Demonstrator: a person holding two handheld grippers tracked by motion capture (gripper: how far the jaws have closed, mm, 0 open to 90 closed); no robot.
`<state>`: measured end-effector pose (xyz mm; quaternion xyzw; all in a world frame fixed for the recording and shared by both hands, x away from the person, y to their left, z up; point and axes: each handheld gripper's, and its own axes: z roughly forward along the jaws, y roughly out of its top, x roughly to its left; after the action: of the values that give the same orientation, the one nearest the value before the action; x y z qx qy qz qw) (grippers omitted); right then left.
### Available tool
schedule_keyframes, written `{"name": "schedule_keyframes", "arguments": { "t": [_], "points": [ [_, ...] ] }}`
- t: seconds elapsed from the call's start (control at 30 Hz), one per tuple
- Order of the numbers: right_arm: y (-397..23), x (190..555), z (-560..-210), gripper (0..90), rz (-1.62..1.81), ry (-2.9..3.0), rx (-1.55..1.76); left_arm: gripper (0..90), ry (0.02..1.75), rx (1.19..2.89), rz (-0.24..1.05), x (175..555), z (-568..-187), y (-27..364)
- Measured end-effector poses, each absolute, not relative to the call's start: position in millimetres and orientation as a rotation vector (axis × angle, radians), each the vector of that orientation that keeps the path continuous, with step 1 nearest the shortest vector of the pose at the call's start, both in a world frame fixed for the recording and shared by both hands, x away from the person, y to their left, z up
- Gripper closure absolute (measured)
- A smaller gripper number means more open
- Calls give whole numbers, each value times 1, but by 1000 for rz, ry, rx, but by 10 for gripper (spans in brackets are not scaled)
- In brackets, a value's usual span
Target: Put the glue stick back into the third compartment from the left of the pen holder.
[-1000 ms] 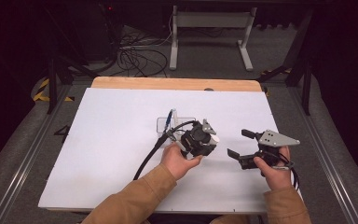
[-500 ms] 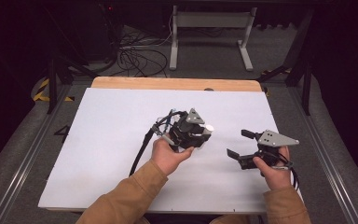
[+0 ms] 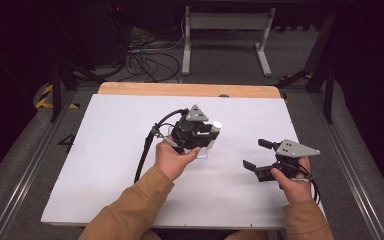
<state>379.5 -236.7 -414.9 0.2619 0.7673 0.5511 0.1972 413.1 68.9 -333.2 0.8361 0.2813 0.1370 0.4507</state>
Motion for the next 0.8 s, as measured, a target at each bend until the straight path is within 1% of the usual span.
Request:
{"name": "schedule_keyframes", "arguments": {
  "t": [0.43, 0.6, 0.8],
  "points": [
    [-236, 380, -416, 58, 1541, 2153, 729, 669, 772, 2037, 387, 438, -339, 82],
    [-236, 380, -416, 57, 1539, 2156, 731, 669, 796, 2033, 378, 447, -341, 81],
    [-236, 381, -417, 57, 1537, 2158, 732, 669, 794, 2038, 369, 447, -342, 80]
  ]
}}
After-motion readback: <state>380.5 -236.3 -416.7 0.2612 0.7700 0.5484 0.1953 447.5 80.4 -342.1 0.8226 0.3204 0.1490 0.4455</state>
